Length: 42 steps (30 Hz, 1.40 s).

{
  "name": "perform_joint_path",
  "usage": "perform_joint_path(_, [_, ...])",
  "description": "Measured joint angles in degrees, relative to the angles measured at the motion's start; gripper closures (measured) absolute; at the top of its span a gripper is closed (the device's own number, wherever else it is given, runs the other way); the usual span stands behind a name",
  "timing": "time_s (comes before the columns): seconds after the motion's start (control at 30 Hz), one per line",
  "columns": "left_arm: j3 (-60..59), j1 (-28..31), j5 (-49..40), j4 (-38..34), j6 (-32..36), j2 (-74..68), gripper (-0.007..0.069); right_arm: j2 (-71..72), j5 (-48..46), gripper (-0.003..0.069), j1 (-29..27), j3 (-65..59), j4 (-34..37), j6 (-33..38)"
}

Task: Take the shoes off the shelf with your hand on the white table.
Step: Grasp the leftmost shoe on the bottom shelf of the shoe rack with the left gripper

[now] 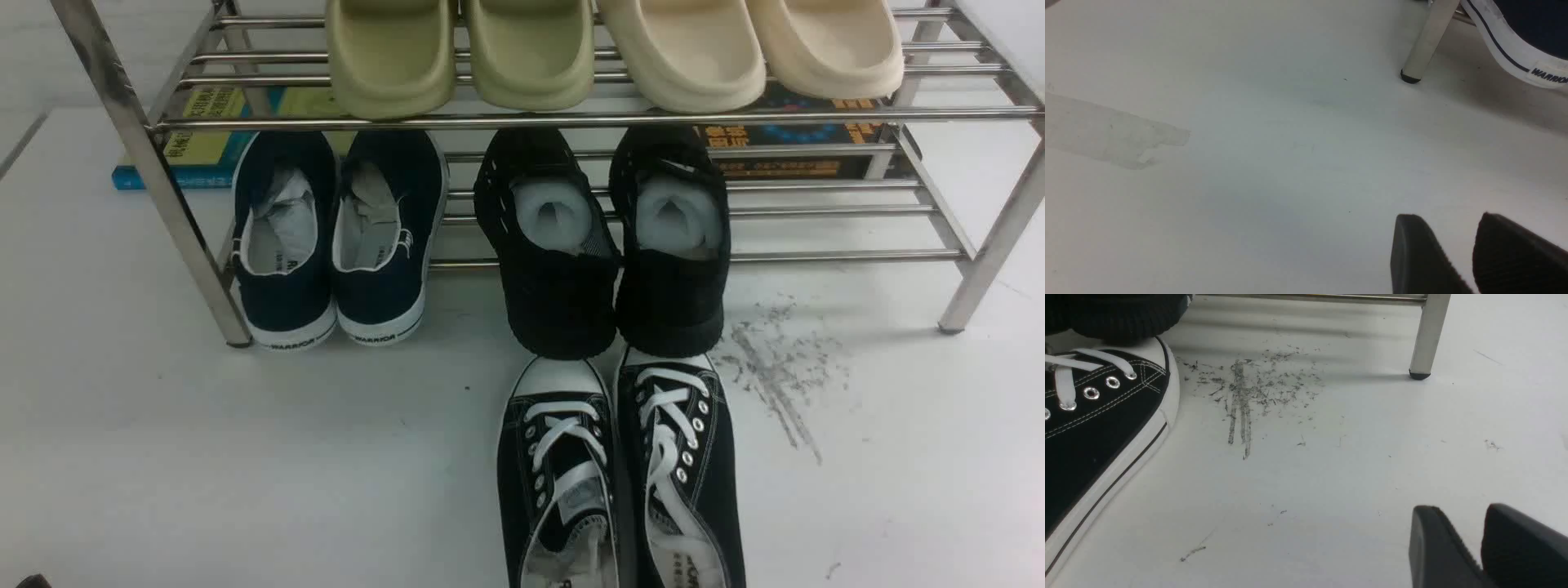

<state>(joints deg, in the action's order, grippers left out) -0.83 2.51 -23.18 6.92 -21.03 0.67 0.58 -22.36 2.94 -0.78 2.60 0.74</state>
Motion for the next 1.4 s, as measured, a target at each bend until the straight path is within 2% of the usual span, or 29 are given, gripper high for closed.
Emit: perform_joint_path(1.4, [0.00,0.00,0.00,0.00,0.00,0.00,0.0383,0.00,0.00,0.0430,0.00,0.00,0.00,0.00])
